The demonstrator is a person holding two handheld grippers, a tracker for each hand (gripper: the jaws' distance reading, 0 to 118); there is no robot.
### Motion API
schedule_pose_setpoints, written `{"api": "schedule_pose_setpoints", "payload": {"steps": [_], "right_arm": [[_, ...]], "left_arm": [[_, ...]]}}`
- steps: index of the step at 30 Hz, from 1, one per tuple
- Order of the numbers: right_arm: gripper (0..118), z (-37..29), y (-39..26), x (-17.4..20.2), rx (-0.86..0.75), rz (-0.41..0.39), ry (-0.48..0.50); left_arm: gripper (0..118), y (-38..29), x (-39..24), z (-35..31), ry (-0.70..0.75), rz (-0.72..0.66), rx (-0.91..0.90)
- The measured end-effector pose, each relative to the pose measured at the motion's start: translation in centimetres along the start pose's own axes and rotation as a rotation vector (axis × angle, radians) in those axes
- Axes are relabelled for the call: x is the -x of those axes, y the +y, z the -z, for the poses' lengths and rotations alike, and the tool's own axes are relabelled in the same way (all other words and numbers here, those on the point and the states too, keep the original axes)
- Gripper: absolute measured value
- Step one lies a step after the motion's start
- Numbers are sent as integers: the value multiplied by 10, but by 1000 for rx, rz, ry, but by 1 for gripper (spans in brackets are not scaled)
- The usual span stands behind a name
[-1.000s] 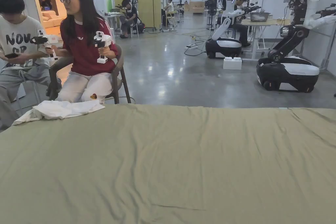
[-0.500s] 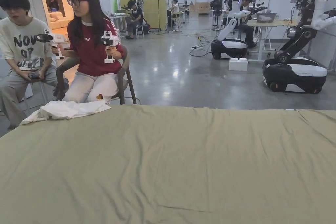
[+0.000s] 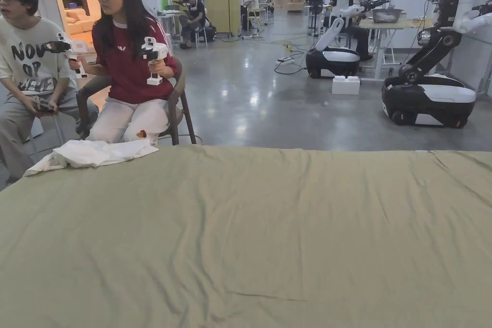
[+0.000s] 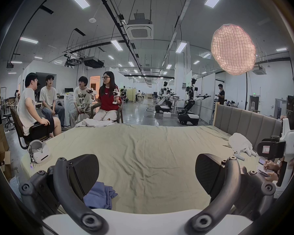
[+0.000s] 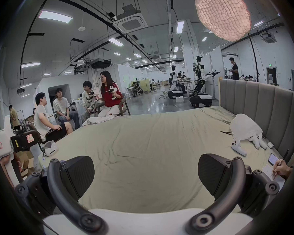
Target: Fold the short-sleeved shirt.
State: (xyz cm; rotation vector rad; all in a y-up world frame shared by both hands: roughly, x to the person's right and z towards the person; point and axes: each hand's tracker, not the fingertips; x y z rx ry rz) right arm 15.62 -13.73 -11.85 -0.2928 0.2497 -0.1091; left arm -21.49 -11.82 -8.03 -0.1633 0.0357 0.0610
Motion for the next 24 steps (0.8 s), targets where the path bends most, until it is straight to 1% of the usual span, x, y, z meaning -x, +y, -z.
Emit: {"api": "schedule_pose_setpoints", "payload": {"steps": [11,24], "right_arm": [[118,20,-14,-4,44,-53,-41],[118,22,-22,-5,72,-80,-56]], "left_arm": [[114,-10,-4,20,-10,8,51],[114,-15,-7,23,-19,13,77]]}}
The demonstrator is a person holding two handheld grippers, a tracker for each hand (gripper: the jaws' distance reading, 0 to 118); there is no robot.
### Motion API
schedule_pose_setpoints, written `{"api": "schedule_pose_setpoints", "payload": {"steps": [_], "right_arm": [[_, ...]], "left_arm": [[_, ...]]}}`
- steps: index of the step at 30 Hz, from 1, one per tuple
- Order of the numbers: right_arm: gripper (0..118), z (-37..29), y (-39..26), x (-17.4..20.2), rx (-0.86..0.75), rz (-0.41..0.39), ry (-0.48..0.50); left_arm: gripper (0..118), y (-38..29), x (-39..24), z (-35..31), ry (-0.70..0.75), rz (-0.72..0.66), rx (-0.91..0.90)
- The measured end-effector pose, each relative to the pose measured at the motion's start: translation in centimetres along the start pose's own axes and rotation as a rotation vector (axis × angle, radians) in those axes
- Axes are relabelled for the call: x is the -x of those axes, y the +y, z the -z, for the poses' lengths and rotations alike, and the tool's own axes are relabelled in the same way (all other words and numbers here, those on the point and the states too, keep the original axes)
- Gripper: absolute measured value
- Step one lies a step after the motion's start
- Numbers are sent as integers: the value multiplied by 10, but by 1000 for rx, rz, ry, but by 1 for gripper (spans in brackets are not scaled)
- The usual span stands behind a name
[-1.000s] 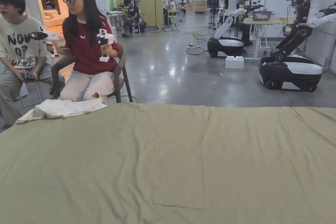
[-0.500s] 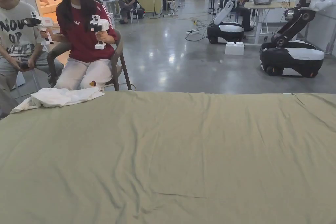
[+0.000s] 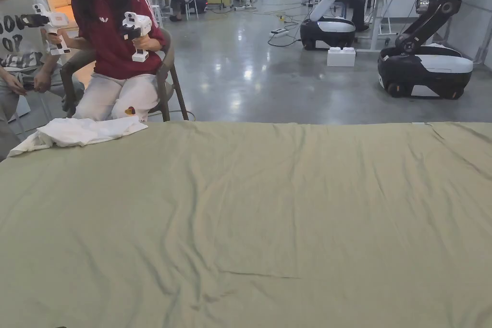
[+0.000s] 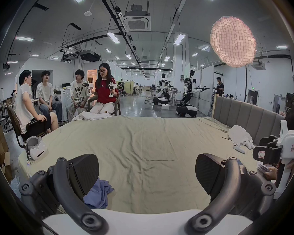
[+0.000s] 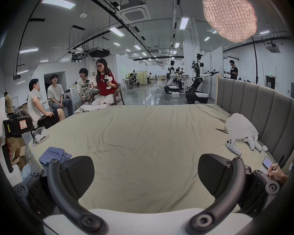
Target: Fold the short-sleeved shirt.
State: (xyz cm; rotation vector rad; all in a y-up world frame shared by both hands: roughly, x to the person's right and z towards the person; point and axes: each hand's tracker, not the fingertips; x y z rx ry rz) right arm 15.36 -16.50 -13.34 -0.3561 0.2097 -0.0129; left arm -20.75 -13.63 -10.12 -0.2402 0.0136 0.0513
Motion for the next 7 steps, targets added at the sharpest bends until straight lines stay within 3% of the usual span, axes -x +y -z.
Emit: {"api": "schedule_pose_setpoints", "payload": {"steps": [7], "right_arm": [[118,-2,0,0,-4,2,-14]], "left_arm": [[114,2,0,-3,1,1,-2]]}}
